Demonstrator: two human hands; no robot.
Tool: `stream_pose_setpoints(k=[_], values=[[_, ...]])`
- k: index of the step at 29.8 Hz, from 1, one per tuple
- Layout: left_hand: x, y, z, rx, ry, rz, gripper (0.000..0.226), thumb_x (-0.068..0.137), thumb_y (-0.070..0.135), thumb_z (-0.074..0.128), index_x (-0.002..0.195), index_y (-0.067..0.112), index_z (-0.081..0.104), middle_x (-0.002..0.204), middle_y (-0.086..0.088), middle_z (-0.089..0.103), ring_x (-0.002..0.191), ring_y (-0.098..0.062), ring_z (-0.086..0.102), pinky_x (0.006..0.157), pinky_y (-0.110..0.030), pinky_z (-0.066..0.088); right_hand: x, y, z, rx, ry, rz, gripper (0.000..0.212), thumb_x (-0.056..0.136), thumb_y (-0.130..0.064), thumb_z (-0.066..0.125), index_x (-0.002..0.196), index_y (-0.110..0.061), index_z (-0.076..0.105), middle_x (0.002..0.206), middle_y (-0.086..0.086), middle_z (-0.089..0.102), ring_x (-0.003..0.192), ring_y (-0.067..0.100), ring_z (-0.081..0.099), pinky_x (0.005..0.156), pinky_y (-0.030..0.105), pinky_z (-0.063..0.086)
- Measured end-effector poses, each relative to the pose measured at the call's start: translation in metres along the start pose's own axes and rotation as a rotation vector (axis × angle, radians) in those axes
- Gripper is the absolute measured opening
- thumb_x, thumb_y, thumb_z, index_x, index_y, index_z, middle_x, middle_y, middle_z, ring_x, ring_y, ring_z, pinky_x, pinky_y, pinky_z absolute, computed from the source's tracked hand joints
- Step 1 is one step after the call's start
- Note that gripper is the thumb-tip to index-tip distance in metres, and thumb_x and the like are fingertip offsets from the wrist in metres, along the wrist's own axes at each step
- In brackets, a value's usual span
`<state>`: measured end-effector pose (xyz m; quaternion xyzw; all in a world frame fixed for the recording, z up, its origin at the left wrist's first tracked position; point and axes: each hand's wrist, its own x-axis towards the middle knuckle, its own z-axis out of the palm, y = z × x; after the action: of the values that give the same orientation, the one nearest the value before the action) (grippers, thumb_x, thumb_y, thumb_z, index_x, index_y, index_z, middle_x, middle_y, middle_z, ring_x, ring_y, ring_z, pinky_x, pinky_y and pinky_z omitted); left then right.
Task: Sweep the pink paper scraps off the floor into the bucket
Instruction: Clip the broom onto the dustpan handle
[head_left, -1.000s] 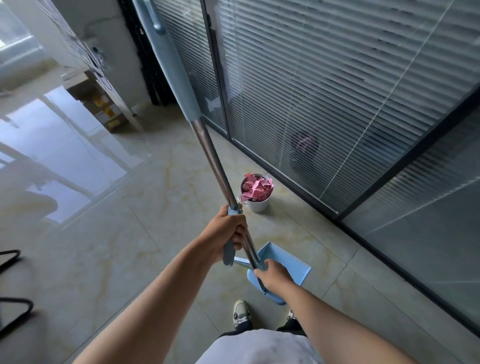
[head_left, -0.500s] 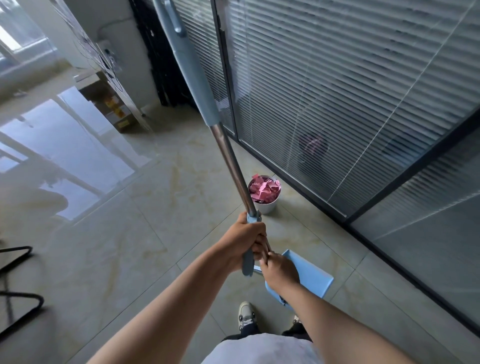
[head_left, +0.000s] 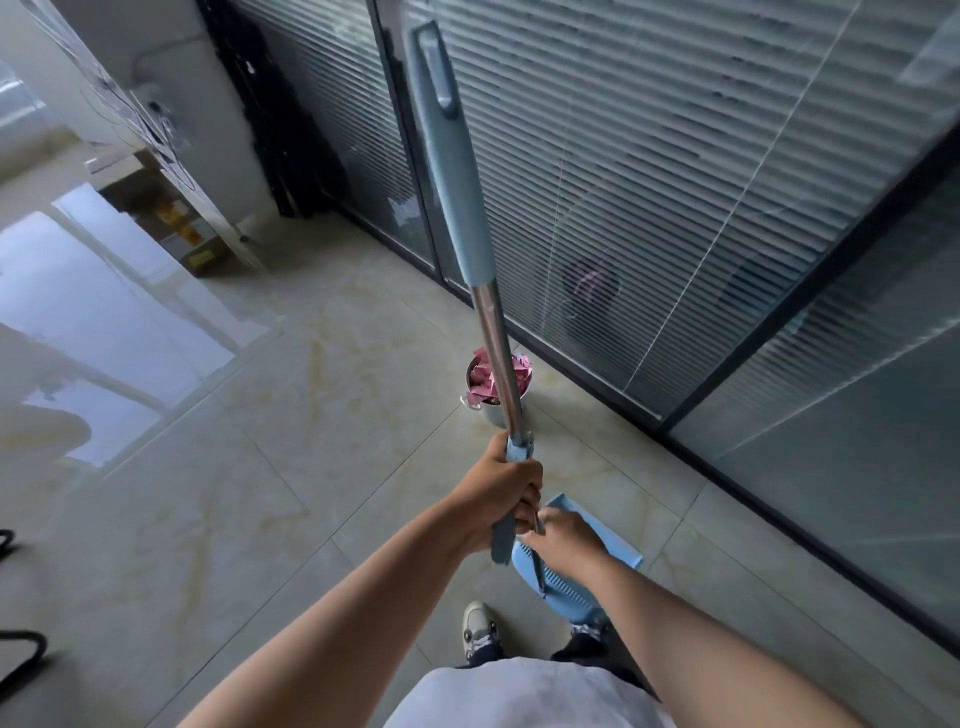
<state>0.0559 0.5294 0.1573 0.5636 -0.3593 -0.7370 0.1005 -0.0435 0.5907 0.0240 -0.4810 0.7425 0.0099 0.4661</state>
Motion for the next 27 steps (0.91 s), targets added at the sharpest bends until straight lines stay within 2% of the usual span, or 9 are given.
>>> stream_pose_setpoints(k=[2,5,9,12,16,19,21,24,27], values=[[0.011,-0.015,0.006,-0.039,0.03,0.003,0.044,0.085,-0.001,0.041,0.123,0.022,0.039,0.056,-0.003,0.039,0.038,-0.01,0.033,0.037,-0.019,0.03,-0.002,0.008,-0.009,0.038,-0.011,0.06,0.019,0.09,-0.033,0.049,0.085,-0.015,0.052,0.087,0.009,0.061,0.083,0.027,0.06,0.07,0.034,0.046],[0.031,-0.038,0.018,-0.078,0.053,-0.014,0.048,0.086,-0.004,0.04,0.126,0.022,0.033,0.059,-0.004,0.04,0.043,-0.012,0.037,0.039,-0.023,0.035,-0.004,0.023,-0.023,0.154,-0.013,0.098,0.021,0.09,-0.016,0.047,0.07,-0.014,0.047,0.078,0.01,0.056,0.075,0.028,0.06,0.065,0.034,0.047],[0.056,-0.059,0.044,-0.094,0.077,-0.031,0.052,0.087,-0.007,0.041,0.128,0.023,0.03,0.061,-0.008,0.042,0.043,-0.014,0.043,0.041,-0.025,0.041,-0.012,0.034,-0.044,0.581,0.005,0.226,0.023,0.091,-0.012,0.042,0.075,-0.009,0.058,0.069,0.01,0.061,0.053,0.02,0.055,0.048,0.023,0.042],[0.076,-0.065,0.063,-0.17,0.101,-0.052,0.057,0.089,-0.005,0.048,0.131,0.029,0.03,0.078,-0.016,0.052,0.054,-0.02,0.056,0.05,-0.033,0.053,-0.019,0.042,-0.053,0.754,0.049,0.157,0.029,0.094,-0.02,0.039,0.077,-0.011,0.06,0.071,0.01,0.063,0.057,0.02,0.06,0.051,0.024,0.046],[0.096,-0.068,0.088,-0.149,0.14,-0.089,0.049,0.094,0.001,0.048,0.133,0.022,0.029,0.088,-0.019,0.055,0.062,-0.025,0.059,0.045,-0.032,0.052,-0.027,0.059,-0.065,0.813,0.005,0.11,0.023,0.094,-0.021,0.035,0.088,-0.013,0.057,0.083,0.012,0.06,0.075,0.023,0.058,0.058,0.027,0.048],[0.112,-0.071,0.104,-0.052,0.163,-0.121,0.051,0.093,0.01,0.051,0.136,0.024,0.029,0.105,-0.018,0.058,0.077,-0.026,0.061,0.049,-0.03,0.05,-0.026,0.075,-0.072,0.767,-0.091,0.097,0.016,0.09,-0.02,0.041,0.096,-0.021,0.056,0.077,-0.001,0.061,0.069,0.013,0.06,0.054,0.024,0.048],[0.124,-0.074,0.115,-0.002,0.161,-0.139,0.047,0.093,0.017,0.054,0.133,0.027,0.031,0.115,-0.018,0.06,0.085,-0.026,0.061,0.051,-0.028,0.047,-0.019,0.09,-0.072,0.687,-0.127,0.099,0.025,0.087,-0.021,0.046,0.11,-0.024,0.055,0.08,-0.007,0.064,0.063,0.011,0.057,0.051,0.022,0.049],[0.138,-0.08,0.127,0.075,0.155,-0.174,0.038,0.094,0.023,0.054,0.126,0.031,0.036,0.124,-0.014,0.059,0.098,-0.026,0.061,0.055,-0.028,0.045,-0.006,0.104,-0.066,0.58,-0.133,0.104,0.039,0.09,-0.022,0.046,0.128,-0.022,0.045,0.1,0.003,0.066,0.061,0.014,0.055,0.054,0.027,0.05],[0.15,-0.087,0.137,0.182,0.076,-0.206,0.045,0.098,0.028,0.046,0.139,0.033,0.027,0.117,-0.007,0.06,0.093,-0.021,0.059,0.059,-0.028,0.045,0.001,0.113,-0.061,0.611,-0.128,0.095,0.033,0.1,-0.017,0.037,0.133,-0.016,0.041,0.112,0.008,0.058,0.068,0.006,0.046,0.057,0.016,0.039]])
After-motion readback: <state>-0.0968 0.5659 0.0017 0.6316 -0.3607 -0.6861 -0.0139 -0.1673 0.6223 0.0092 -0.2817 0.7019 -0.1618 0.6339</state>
